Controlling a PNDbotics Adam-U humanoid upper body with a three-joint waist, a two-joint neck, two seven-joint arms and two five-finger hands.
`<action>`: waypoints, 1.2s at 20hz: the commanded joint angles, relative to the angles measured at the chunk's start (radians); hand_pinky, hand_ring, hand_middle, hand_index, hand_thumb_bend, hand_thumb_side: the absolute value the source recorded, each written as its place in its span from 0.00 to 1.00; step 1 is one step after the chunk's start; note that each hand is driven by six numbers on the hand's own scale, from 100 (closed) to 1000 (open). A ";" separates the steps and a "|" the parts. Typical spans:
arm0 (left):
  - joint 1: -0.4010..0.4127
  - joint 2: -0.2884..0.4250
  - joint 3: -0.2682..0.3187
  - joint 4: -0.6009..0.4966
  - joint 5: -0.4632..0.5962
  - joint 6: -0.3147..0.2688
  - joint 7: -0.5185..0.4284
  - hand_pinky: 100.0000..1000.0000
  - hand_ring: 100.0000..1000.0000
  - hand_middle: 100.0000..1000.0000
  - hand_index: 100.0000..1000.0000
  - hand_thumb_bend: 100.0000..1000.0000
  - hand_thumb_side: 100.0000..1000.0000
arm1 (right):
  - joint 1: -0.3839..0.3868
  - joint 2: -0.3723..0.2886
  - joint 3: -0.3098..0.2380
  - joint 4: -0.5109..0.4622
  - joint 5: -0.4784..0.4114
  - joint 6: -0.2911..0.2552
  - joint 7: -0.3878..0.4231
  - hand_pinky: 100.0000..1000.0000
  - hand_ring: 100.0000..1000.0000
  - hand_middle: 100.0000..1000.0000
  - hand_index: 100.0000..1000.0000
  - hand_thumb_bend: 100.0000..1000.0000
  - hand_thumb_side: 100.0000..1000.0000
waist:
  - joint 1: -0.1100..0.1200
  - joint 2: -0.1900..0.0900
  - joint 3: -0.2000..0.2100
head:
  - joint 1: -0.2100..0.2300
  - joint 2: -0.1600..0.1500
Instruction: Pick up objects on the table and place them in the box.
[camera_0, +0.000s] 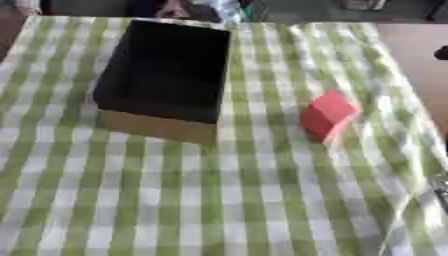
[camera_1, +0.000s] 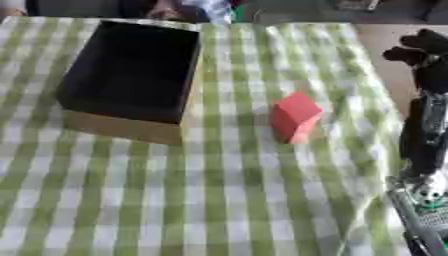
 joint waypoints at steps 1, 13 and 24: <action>-0.008 0.023 0.002 -0.018 0.006 0.001 -0.003 0.79 0.48 0.60 0.75 0.13 0.74 | -0.001 -0.043 -0.011 -0.016 -0.004 -0.003 0.009 0.74 0.60 0.64 0.77 0.00 0.85 | -0.013 -0.029 0.000 | 0.004 0.006; 0.000 0.029 -0.005 -0.018 0.004 0.000 -0.011 0.79 0.48 0.61 0.75 0.13 0.74 | -0.050 -0.481 -0.030 -0.016 0.173 0.094 0.209 0.75 0.72 0.75 0.85 0.00 0.72 | -0.013 -0.026 0.004 | -0.003 0.024; -0.001 0.029 -0.013 -0.018 0.006 -0.002 -0.022 0.79 0.48 0.61 0.75 0.12 0.74 | -0.150 -0.740 0.018 -0.016 0.371 0.114 0.508 0.78 0.84 0.88 1.00 0.00 0.74 | -0.007 -0.017 0.014 | -0.027 0.017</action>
